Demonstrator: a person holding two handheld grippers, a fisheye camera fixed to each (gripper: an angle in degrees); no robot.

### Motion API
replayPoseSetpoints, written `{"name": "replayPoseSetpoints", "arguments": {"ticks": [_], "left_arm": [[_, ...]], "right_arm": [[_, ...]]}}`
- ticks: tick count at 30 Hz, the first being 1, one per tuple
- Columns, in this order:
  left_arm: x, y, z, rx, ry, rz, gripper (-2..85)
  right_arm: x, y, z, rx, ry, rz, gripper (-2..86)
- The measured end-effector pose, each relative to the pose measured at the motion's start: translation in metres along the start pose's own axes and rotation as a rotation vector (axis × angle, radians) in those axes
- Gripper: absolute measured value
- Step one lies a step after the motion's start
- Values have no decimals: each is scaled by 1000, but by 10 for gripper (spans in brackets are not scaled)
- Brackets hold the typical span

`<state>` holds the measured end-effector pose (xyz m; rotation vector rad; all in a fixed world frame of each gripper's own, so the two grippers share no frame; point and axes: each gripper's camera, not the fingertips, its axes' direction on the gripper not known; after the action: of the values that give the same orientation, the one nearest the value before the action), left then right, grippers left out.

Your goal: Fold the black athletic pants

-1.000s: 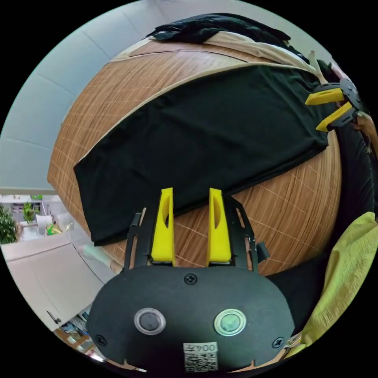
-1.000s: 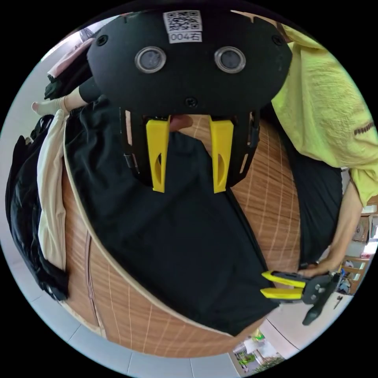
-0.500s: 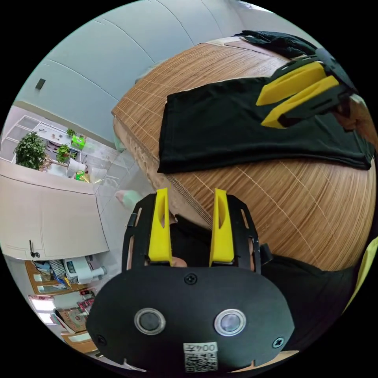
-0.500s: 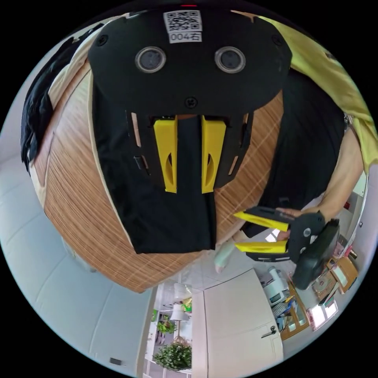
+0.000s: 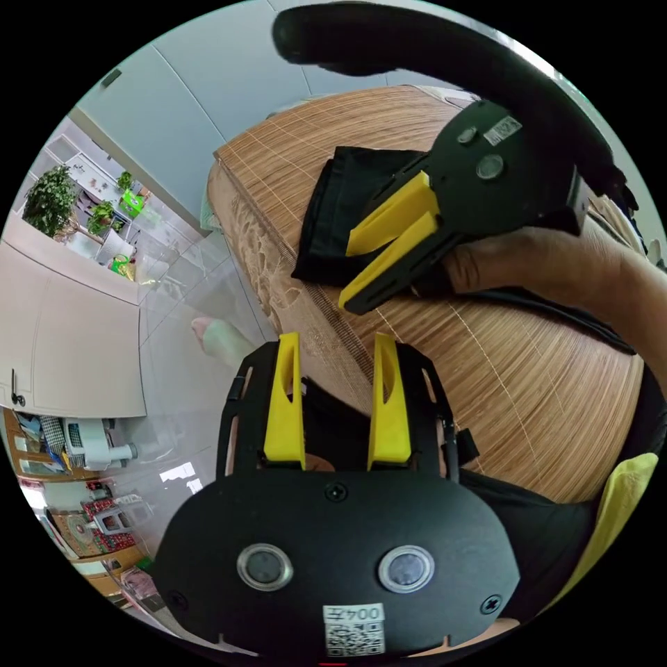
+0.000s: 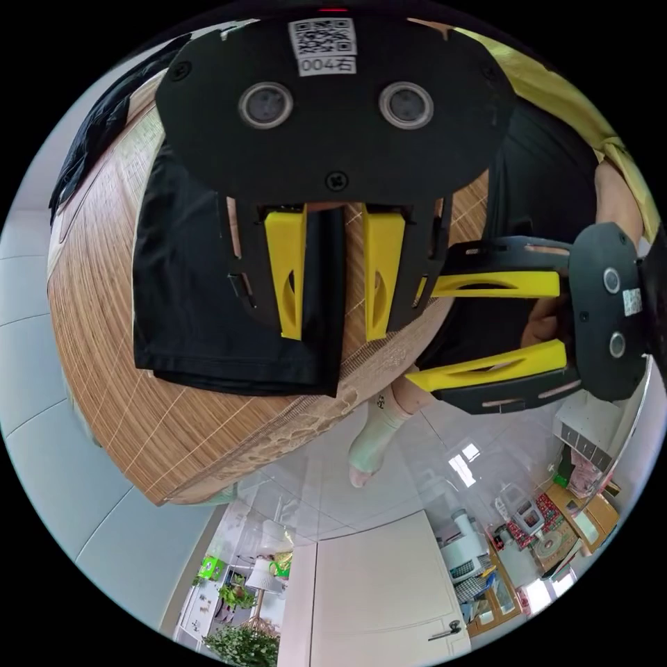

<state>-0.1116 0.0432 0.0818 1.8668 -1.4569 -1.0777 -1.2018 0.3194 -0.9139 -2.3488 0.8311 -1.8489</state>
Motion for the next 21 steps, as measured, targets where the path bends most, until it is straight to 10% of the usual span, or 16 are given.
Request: {"name": "replayPoseSetpoints", "arguments": {"ticks": [7,15,21], "left_arm": [[-96,9,-15,33,66,-219,128],[-250,90,51,410,1123,-874,121],[-290,81,34,410,1080,-812,137]], "right_arm": [[5,21,-13,56,-6,86,41],[23,56,-59,216,-157,200,32],[7,79,-104,295,-102,154,31]]}}
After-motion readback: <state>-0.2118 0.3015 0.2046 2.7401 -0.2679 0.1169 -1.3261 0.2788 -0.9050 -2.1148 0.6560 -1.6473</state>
